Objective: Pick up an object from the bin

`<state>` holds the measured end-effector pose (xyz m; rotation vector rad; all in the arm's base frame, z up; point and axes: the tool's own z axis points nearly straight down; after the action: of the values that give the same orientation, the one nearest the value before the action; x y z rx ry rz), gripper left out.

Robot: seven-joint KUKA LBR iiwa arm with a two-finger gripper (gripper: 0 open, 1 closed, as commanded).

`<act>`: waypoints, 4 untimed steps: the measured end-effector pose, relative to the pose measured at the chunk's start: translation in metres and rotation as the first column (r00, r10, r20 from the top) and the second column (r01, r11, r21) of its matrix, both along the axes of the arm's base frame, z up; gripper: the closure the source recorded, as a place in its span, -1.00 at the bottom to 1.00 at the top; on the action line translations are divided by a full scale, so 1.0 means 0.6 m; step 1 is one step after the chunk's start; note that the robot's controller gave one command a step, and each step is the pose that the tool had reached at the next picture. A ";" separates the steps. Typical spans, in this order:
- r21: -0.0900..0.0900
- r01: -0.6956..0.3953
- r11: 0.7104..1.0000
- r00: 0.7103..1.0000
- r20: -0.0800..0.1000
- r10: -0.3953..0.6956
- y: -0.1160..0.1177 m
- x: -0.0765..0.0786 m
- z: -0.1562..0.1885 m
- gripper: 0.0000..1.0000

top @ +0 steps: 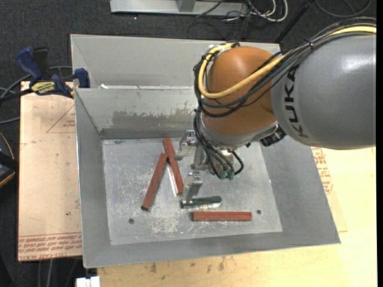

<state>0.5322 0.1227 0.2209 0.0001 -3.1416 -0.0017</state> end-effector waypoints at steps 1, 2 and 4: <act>-0.001 -0.196 0.981 0.981 0.010 0.196 0.021 0.032 -0.071 -1.00; 0.001 -0.520 0.854 0.854 -0.002 0.520 0.030 0.068 -0.112 -1.00; -0.004 -0.796 0.605 0.605 0.006 0.796 0.068 0.107 -0.239 -1.00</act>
Offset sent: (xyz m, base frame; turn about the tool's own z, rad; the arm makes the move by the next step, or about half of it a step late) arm 0.0458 0.0186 -0.0609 -0.5544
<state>0.5961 0.1635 0.0778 1.3989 -2.8206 -0.0001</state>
